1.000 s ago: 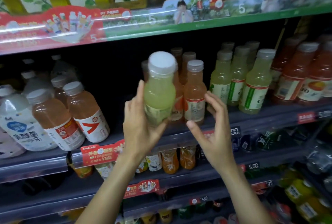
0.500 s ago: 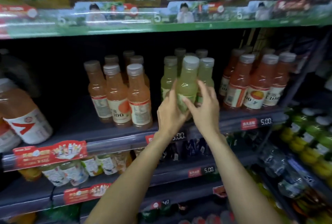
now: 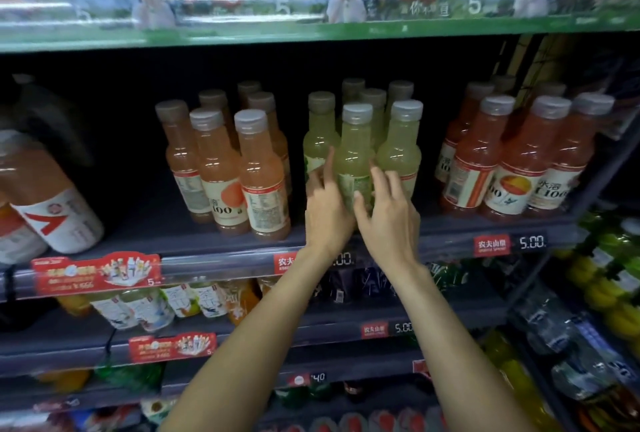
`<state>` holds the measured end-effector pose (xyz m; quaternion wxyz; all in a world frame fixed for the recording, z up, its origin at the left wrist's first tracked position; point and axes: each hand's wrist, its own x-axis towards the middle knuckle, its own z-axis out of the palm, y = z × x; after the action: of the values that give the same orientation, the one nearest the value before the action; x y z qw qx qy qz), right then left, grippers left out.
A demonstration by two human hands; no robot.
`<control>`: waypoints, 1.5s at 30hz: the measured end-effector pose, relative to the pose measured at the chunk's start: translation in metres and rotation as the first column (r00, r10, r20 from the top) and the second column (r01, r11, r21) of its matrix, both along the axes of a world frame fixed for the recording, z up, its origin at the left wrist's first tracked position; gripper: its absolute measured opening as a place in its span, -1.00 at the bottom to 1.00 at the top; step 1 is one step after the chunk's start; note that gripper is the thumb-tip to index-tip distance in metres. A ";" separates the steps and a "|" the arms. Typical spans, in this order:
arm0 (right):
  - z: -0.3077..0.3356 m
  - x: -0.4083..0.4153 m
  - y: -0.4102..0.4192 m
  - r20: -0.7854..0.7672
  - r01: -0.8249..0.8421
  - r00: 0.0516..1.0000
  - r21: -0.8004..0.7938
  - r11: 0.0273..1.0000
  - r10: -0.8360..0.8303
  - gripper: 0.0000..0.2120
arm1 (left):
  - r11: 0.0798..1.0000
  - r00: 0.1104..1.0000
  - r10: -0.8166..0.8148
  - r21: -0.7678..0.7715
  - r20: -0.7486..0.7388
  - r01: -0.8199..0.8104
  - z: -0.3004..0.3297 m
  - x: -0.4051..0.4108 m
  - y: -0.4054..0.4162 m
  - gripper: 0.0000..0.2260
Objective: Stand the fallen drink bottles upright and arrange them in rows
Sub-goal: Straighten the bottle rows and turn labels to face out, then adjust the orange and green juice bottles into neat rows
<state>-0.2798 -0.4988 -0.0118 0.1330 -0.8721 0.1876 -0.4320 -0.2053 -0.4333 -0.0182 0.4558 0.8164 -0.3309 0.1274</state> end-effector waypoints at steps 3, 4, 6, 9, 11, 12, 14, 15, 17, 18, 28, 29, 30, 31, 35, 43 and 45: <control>0.000 -0.003 0.006 0.035 -0.039 0.999 0.047 0.998 0.037 -0.63 | 0.985 0.989 -0.129 0.109 -0.078 0.137 0.013 -0.001 0.021 -0.25; 0.001 -0.005 0.009 0.065 -0.077 0.995 0.055 0.995 0.073 -0.64 | 0.972 0.982 -0.172 0.146 -0.084 0.183 0.018 -0.002 0.035 -0.30; 0.004 -0.011 0.019 0.104 -0.200 0.975 0.042 0.979 0.195 -0.68 | 0.956 0.969 -0.240 0.160 -0.059 0.247 0.032 -0.006 0.067 -0.44; 0.011 -0.013 0.044 0.018 -0.346 0.938 -0.040 0.937 0.347 -0.75 | 0.954 0.970 -0.242 0.191 0.032 0.232 0.047 -0.009 0.122 -0.62; 0.017 -0.008 0.069 -0.120 -0.391 0.917 -0.084 0.917 0.380 -0.78 | 0.975 0.966 -0.177 0.165 0.191 0.146 0.049 -0.005 0.170 -0.73; 0.020 -0.008 0.077 -0.204 -0.384 0.910 -0.092 0.919 0.360 -0.79 | 0.988 0.948 -0.131 0.120 0.291 0.099 0.046 0.000 0.189 -0.77; 0.026 0.002 0.109 -0.311 -0.379 0.890 -0.098 0.920 0.333 -0.79 | 0.999 0.898 0.049 -0.038 0.437 -0.037 0.033 0.021 0.243 -0.79; 0.029 0.008 0.123 -0.334 -0.390 0.879 -0.090 0.916 0.341 -0.78 | 0.984 0.877 0.162 -0.140 0.452 -0.110 0.025 0.035 0.267 -0.80; 0.031 0.026 0.153 -0.324 -0.449 0.850 -0.034 0.893 0.415 -0.77 | 0.912 0.842 0.375 -0.320 0.388 -0.258 0.014 0.064 0.312 -0.80; 0.032 0.039 0.174 -0.286 -0.490 0.832 0.021 0.871 0.475 -0.77 | 0.867 0.827 0.453 -0.379 0.334 -0.323 0.012 0.081 0.336 -0.77; 0.015 0.204 0.312 0.090 -0.585 0.782 0.450 0.675 0.617 -0.17 | 0.865 0.874 0.483 -0.181 0.044 -0.469 -0.003 0.175 0.422 -0.30; 0.016 0.211 0.314 0.100 -0.576 0.783 0.488 0.656 0.614 -0.11 | 0.871 0.876 0.478 -0.161 0.063 -0.464 -0.005 0.177 0.419 -0.28; 0.016 0.219 0.320 0.110 -0.573 0.780 0.521 0.632 0.617 -0.05 | 0.875 0.876 0.475 -0.150 0.081 -0.460 -0.007 0.181 0.420 -0.26; 0.016 0.226 0.326 0.121 -0.575 0.774 0.545 0.610 0.621 -0.01 | 0.875 0.874 0.476 -0.147 0.097 -0.461 -0.009 0.184 0.422 -0.25; 0.012 0.233 0.331 0.130 -0.569 0.779 0.556 0.606 0.613 -0.03 | 0.854 0.839 0.519 -0.139 0.163 -0.501 -0.010 0.187 0.417 -0.21; 0.017 0.209 0.300 0.081 -0.448 0.879 0.480 0.755 0.470 -0.12 | 0.890 0.880 0.447 -0.179 0.160 -0.419 -0.014 0.197 0.420 -0.21; 0.017 0.203 0.288 0.083 -0.432 0.889 0.474 0.767 0.450 -0.13 | 0.924 0.921 0.364 -0.177 0.139 -0.339 -0.012 0.199 0.422 -0.22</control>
<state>-0.0765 -0.2111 0.0052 0.4392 -0.8382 0.0810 -0.3129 -0.0058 -0.0117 -0.0303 0.4555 0.8123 -0.2057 0.3006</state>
